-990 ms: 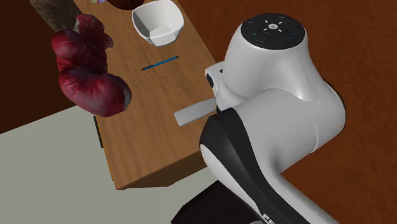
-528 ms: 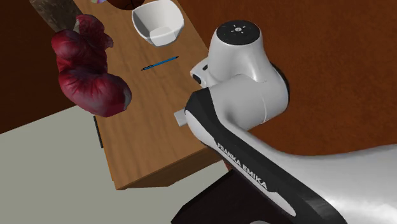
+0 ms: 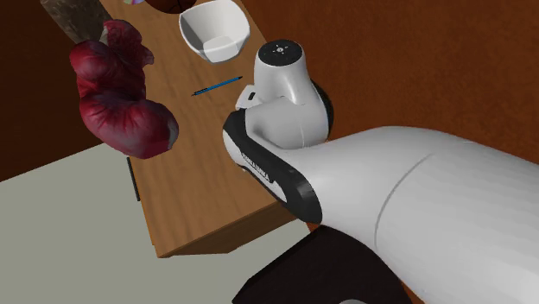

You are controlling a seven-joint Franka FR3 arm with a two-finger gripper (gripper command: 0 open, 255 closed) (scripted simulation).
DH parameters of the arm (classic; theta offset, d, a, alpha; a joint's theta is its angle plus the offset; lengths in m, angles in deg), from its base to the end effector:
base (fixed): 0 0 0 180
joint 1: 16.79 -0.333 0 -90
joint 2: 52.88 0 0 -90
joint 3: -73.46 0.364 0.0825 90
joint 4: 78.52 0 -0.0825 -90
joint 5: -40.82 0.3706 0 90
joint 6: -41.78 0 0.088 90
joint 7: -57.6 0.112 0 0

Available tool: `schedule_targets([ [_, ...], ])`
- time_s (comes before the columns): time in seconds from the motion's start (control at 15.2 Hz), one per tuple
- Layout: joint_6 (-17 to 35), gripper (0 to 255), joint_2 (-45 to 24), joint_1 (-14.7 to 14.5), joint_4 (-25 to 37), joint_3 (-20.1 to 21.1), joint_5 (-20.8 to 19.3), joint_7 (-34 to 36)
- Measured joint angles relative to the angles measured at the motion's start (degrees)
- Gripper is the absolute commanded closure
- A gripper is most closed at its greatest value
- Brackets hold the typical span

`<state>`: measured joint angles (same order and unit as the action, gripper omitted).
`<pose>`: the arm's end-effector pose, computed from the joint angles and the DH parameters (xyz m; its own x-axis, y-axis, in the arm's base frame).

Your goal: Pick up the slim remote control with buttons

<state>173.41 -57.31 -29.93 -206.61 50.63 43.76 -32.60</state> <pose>0.5183 -0.0849 0.3897 0.1977 0.9802 0.0081 0.9802 -0.1976 -0.0091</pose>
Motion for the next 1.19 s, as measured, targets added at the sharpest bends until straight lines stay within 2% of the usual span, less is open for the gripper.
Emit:
schedule_targets([
  [0.13, 1.1, 0, -2.3, 0.3, 0.9, 0.2, 1.2, -2.7],
  [0.53, 5.1, 0, -5.8, 0.6, 0.2, 0.8, 3.3, -4.6],
  [0.59, 5.4, 255, -5.9, 0.6, 0.0, 0.8, 3.4, -4.7],
  [1.19, 5.7, 255, -6.0, 0.6, -0.2, 0.8, 3.5, -4.8],
])
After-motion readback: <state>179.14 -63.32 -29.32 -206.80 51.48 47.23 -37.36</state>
